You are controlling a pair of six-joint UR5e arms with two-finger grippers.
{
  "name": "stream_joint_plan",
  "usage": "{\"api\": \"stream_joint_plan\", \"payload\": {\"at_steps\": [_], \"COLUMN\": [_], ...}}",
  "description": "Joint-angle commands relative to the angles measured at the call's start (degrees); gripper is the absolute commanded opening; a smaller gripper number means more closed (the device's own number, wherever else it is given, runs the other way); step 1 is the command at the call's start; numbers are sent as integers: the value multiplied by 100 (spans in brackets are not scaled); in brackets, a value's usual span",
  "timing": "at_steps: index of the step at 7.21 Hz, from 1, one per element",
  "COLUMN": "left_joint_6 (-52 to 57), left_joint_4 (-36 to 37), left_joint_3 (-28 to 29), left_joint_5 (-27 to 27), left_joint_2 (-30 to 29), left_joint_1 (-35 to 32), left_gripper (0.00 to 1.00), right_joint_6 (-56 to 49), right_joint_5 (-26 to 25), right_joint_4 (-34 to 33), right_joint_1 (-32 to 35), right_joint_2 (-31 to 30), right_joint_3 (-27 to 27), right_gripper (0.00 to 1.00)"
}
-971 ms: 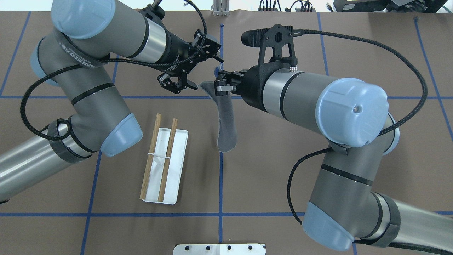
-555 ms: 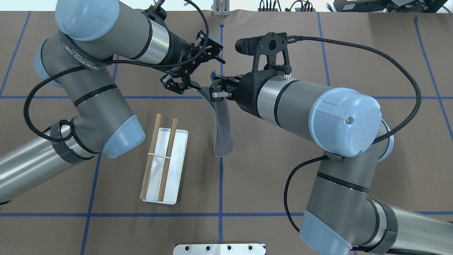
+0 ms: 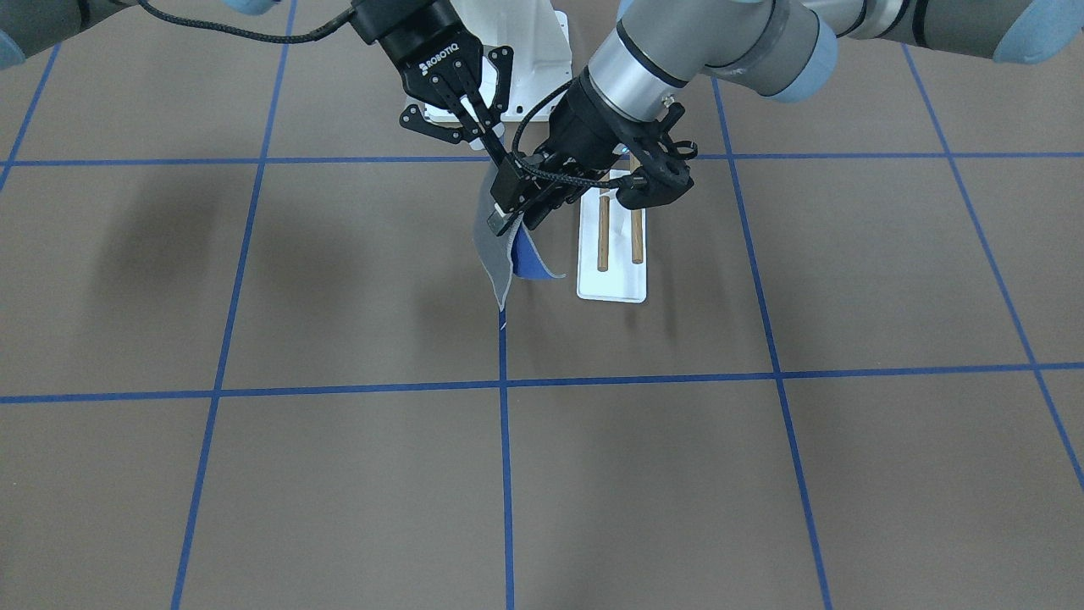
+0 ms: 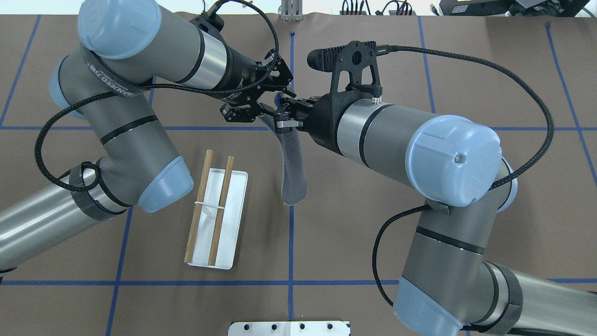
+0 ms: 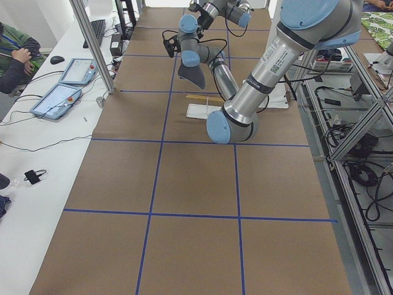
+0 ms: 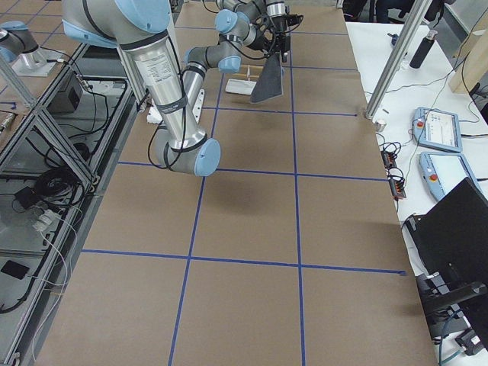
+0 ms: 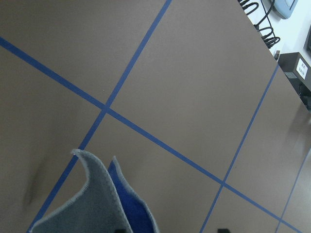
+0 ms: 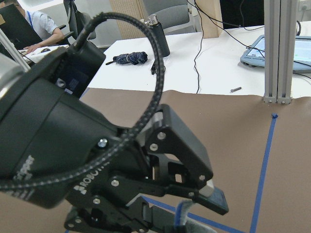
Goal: Hang towel on rack
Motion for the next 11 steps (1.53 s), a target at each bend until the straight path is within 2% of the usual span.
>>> {"api": "stream_joint_plan", "payload": {"at_steps": [1, 2, 3, 5, 8, 9, 10, 11], "left_joint_6": [4, 4, 13, 4, 13, 13, 39, 109], "left_joint_4": [-2, -2, -2, 7, 7, 7, 7, 7], "left_joint_3": [-25, -25, -25, -42, -95, -95, -95, -86], "left_joint_5": [-1, -1, -1, -1, 8, 8, 8, 8], "left_joint_2": [-4, 5, 14, 22, 14, 14, 22, 31], "left_joint_1": [60, 60, 51, 51, 51, 43, 42, 25], "left_gripper": [48, 37, 32, 0, 0, 0, 0, 0], "right_joint_6": [-1, -1, -1, -1, 8, 86, 339, 760], "right_joint_5": [-1, -1, -1, -1, -1, 8, 25, 43], "right_joint_4": [8, 8, 8, 8, -1, -1, -1, -1], "right_joint_1": [8, 8, 8, 8, 8, 8, -19, -62], "right_joint_2": [1, 1, 1, 1, -25, -34, -43, -121], "right_joint_3": [-1, -1, 16, 25, 25, 25, 43, 208], "right_gripper": [0, 0, 0, 0, 0, 9, 97, 100]}}
